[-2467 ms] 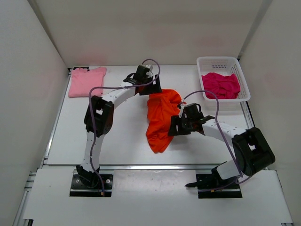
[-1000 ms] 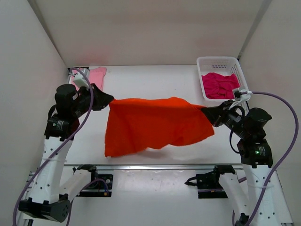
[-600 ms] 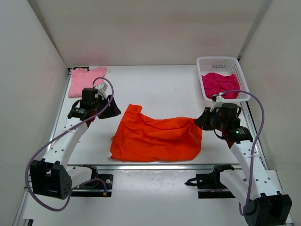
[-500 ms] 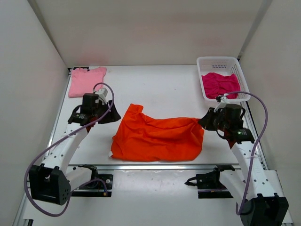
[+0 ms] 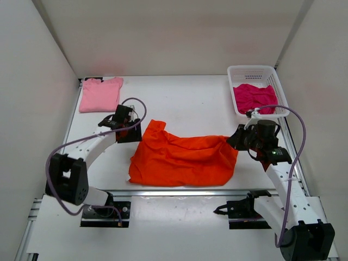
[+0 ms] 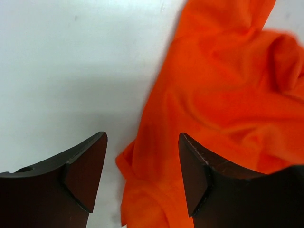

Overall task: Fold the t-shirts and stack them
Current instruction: Flatten out the tshirt

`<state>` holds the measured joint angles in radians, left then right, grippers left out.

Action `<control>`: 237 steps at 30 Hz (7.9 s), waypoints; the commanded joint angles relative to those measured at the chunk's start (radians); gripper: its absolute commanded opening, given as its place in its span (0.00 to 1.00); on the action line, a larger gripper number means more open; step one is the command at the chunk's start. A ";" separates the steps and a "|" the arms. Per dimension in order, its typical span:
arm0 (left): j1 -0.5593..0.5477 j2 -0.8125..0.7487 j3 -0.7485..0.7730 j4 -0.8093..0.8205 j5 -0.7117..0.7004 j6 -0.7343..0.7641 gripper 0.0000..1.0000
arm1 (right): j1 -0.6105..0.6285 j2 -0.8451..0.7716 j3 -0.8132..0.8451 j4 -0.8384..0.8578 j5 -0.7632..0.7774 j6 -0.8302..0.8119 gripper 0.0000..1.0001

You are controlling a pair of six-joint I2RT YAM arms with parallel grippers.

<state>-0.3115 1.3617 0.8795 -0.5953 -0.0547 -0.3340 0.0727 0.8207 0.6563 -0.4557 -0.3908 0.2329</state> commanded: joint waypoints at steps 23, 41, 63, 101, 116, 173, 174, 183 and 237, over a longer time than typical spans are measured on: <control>-0.100 0.409 0.363 0.125 -0.023 -0.063 0.00 | 0.018 -0.046 -0.001 0.028 -0.030 0.009 0.00; 0.245 -0.504 0.493 0.089 0.183 -0.120 0.00 | -0.090 -0.284 0.368 -0.087 -0.123 -0.007 0.00; 0.089 0.282 0.791 0.178 0.015 -0.037 0.00 | 0.102 0.317 0.201 0.308 -0.054 0.092 0.00; 0.215 -0.092 0.050 -0.063 0.010 0.073 0.80 | 0.099 0.179 0.005 0.094 0.213 0.089 0.50; 0.144 -0.164 -0.105 -0.103 0.047 0.060 0.84 | 0.064 0.221 -0.050 0.120 0.178 0.114 0.49; 0.241 -0.369 -0.187 0.316 0.177 -0.286 0.00 | 0.052 0.369 0.093 0.163 0.262 0.177 0.00; 0.256 -0.363 -0.089 0.307 0.202 -0.287 0.00 | 0.052 0.315 0.147 0.132 0.260 0.175 0.00; 0.289 -0.377 0.383 0.204 0.383 -0.335 0.00 | -0.059 -0.085 0.348 0.086 0.201 0.114 0.00; 0.325 -0.575 0.050 0.115 0.466 -0.181 0.00 | -0.054 -0.060 0.172 -0.038 0.035 0.098 0.00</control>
<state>0.0261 0.8238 0.8036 -0.5312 0.4026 -0.5236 0.0330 0.8249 0.7341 -0.5053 -0.3733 0.3222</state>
